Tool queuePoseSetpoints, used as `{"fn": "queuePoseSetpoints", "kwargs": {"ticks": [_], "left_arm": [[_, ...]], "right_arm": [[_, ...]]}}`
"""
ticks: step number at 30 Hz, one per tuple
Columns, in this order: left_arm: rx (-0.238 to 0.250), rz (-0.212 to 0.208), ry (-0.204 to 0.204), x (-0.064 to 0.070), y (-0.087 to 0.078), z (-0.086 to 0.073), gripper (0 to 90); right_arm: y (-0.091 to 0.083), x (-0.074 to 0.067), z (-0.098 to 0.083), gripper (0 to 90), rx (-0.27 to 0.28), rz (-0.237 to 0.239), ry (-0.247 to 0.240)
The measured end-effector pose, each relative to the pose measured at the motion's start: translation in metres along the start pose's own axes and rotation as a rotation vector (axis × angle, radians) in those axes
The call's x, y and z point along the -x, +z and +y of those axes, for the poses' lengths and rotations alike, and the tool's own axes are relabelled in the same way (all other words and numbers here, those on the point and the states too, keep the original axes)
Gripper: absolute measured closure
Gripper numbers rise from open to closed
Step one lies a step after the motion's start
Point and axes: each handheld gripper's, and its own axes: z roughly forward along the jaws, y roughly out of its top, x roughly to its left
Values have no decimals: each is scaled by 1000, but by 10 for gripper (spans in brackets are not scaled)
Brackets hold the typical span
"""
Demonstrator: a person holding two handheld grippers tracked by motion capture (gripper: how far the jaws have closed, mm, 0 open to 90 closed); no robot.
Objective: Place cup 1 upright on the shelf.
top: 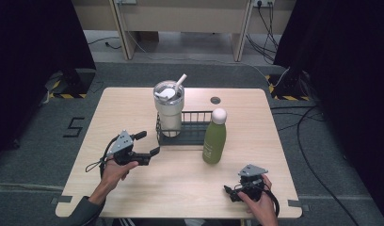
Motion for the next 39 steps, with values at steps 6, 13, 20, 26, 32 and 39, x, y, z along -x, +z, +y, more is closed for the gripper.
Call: {"fn": "queuePoseSetpoints", "kwargs": {"ticks": [6,13,20,26,32,39], "left_arm": [[-4,0,-5,2,-6,-6,146],[-17,-11,-8,7,-11,-14,146],[-27,-18,-9,13,-18,-21,146],[-32,-22,-8,17,-24,-26,146],[-59,-25,11,24,-27,-33,146],[-94,-30,23,32,-32,-42,146]], "right_arm": [[0,0,0,5,0,0,0],[0,0,0,5,0,0,0],[0,0,0,4,0,0,0],[0,0,0,5,0,0,0],[0,0,0,5,0,-1,-3],[0,0,0,7,0,-1,-4]]}}
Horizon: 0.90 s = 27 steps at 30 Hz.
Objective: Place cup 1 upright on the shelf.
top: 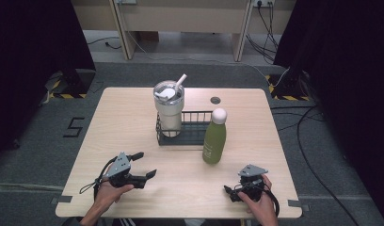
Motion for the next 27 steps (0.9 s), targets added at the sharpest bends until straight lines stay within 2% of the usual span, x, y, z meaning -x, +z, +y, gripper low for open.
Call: {"fn": "queuePoseSetpoints", "kwargs": {"ticks": [3,4,5,6,7,9,12,17,21,27], "left_arm": [[-15,-4,-6,2,-2,-3,146],[-40,10,10,3,-4,-6,147],[-40,10,10,3,-4,-6,147],[-77,28,30,3,-5,-11,147],[-77,28,30,3,-5,-11,147],[-115,30,22,3,-5,-14,147],[-144,46,20,3,-8,-16,148],[-169,38,9,3,-9,-19,148],[-221,44,0,3,-8,-22,148],[-275,57,12,3,-6,-24,149]], "right_arm": [[0,0,0,8,1,0,2],[0,0,0,9,2,-1,0],[0,0,0,9,2,-1,0],[-1,0,-1,9,2,-1,-5],[-1,0,-1,9,2,-1,-5],[-1,-1,-1,9,1,0,-1],[-1,0,-1,9,1,0,-7],[-1,0,-1,9,2,0,-8],[-1,0,-1,9,2,0,-8],[-1,0,-1,8,2,1,-6]]}}
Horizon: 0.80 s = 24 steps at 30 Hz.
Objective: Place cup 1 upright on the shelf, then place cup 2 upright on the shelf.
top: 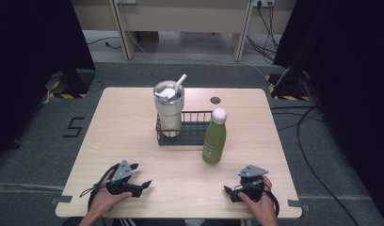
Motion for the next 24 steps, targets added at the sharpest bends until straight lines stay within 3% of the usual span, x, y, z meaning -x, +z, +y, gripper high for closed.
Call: {"fn": "queuePoseSetpoints", "kwargs": {"ticks": [2,6,8,13,20,23,24], "left_arm": [[-7,-4,4,0,0,0,149],[-105,-9,27,0,4,0,147],[-105,-9,27,0,4,0,143],[-118,-34,-26,-5,6,-1,142],[-119,-32,-26,-5,6,-1,141],[-119,-32,-27,-5,6,-1,141],[-119,-32,-27,-5,6,-1,141]], "right_arm": [[0,0,0,8,0,0,-1],[0,0,0,5,-2,2,6],[0,0,0,5,-2,2,6],[0,0,0,4,-3,3,6],[0,0,0,6,-1,8,-6],[-3,0,-1,211,48,-22,3],[-3,0,-1,211,48,-22,3]]}}
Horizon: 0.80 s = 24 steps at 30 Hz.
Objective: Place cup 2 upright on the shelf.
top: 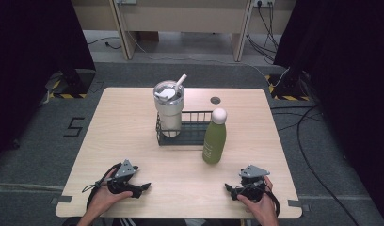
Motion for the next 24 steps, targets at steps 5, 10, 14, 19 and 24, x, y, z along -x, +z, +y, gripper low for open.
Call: {"fn": "queuePoseSetpoints", "kwargs": {"ticks": [5,10,14,19,24], "left_arm": [[0,0,1,0,0,0,141],[-1,2,1,0,0,0,139],[-1,2,0,0,0,0,138],[-1,3,0,0,0,0,138],[-2,1,0,0,0,0,138]], "right_arm": [[-9,2,3,193,113,16,24],[-15,2,7,143,161,14,16],[-15,2,8,156,162,17,9],[-19,0,15,151,197,13,-6],[-22,0,21,151,218,8,-11]]}}
